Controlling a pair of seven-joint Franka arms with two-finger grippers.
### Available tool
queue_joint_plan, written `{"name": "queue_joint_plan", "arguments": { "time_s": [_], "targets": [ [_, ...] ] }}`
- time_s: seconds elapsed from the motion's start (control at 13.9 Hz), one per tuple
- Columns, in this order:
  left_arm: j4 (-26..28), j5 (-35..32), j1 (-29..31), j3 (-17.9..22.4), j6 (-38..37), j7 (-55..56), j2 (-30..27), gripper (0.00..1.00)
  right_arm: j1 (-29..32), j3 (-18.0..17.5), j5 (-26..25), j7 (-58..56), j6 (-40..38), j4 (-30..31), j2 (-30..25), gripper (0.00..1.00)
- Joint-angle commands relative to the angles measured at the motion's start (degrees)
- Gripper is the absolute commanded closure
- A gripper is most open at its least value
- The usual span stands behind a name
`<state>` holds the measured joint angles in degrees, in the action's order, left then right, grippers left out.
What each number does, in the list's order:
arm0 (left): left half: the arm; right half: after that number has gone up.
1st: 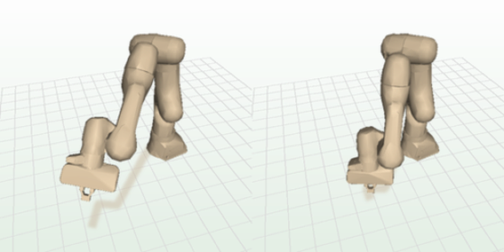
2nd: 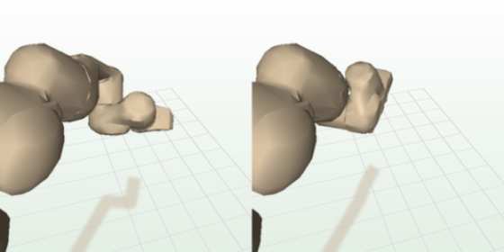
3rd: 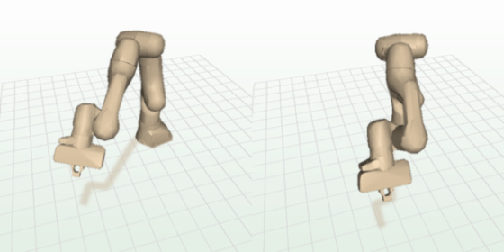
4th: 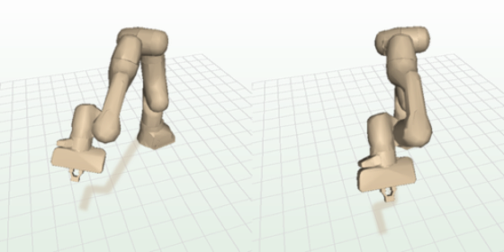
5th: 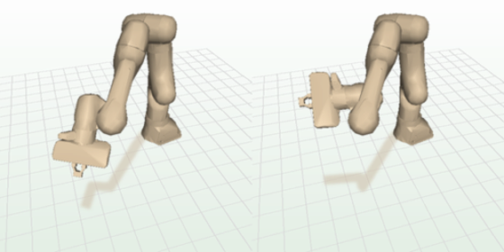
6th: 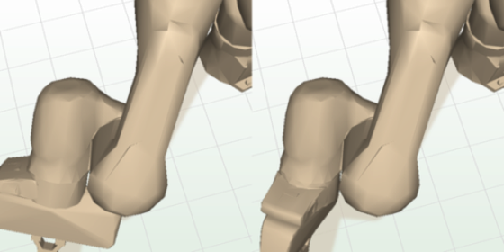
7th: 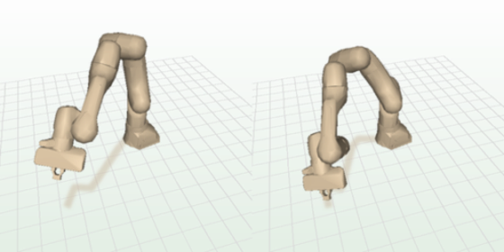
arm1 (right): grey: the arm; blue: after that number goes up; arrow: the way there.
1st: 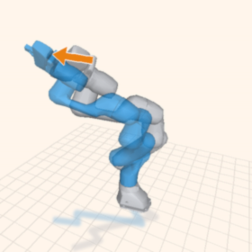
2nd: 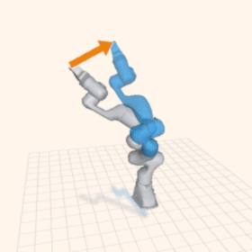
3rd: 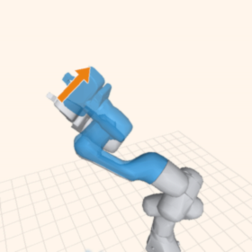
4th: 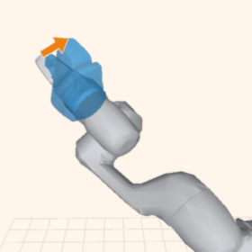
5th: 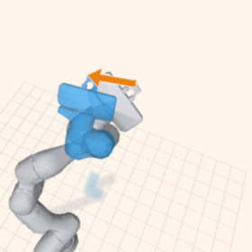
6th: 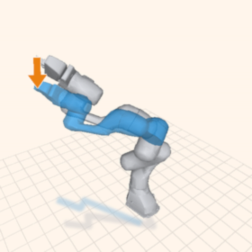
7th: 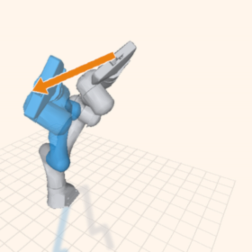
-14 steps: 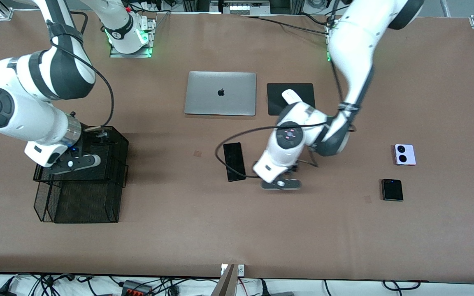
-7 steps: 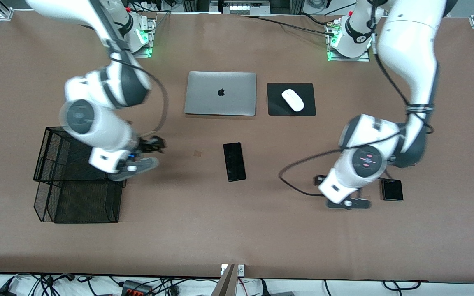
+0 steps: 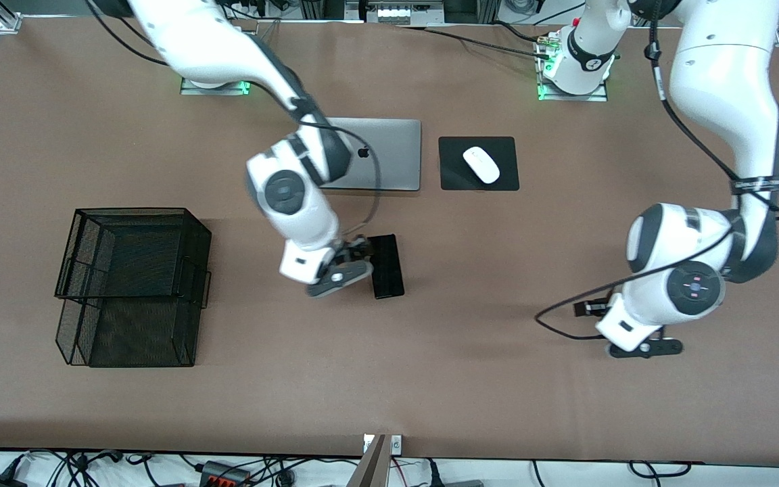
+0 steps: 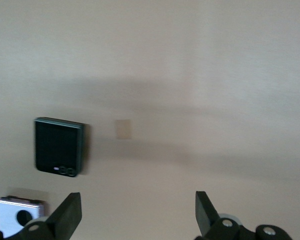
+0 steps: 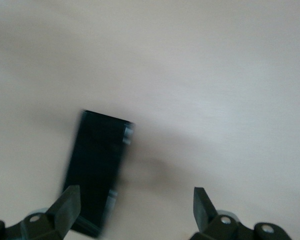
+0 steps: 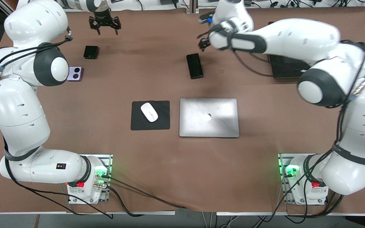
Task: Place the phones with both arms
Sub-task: 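Grasp the slab phone with the right gripper while the left gripper reaches the flip phone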
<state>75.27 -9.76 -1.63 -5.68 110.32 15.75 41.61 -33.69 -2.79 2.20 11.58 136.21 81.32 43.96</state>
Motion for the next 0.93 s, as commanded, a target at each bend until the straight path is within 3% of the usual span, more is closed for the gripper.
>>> {"name": "queue_joint_plan", "arguments": {
  "time_s": [0.0,0.22,0.43,0.86],
  "targets": [
    [1.2,-1.1,2.4,-0.7,0.2,-1.9,0.1,0.0,-3.3,1.0,0.0,5.1,3.3,-5.3,6.4,0.0],
    [1.3,-0.6,3.7,-0.7,0.9,-4.4,0.7,0.0,-5.4,1.4,-0.1,7.1,5.1,-7.0,9.6,0.0],
    [1.5,-0.4,8.5,-1.2,3.5,-10.2,2.7,0.0,-7.8,3.3,-1.6,8.2,5.0,-8.5,11.8,0.0],
    [2.5,1.5,11.4,-1.3,6.8,-15.6,4.5,0.0,-8.2,3.5,-4.6,8.1,4.2,-8.5,11.9,0.0]
  ]
}}
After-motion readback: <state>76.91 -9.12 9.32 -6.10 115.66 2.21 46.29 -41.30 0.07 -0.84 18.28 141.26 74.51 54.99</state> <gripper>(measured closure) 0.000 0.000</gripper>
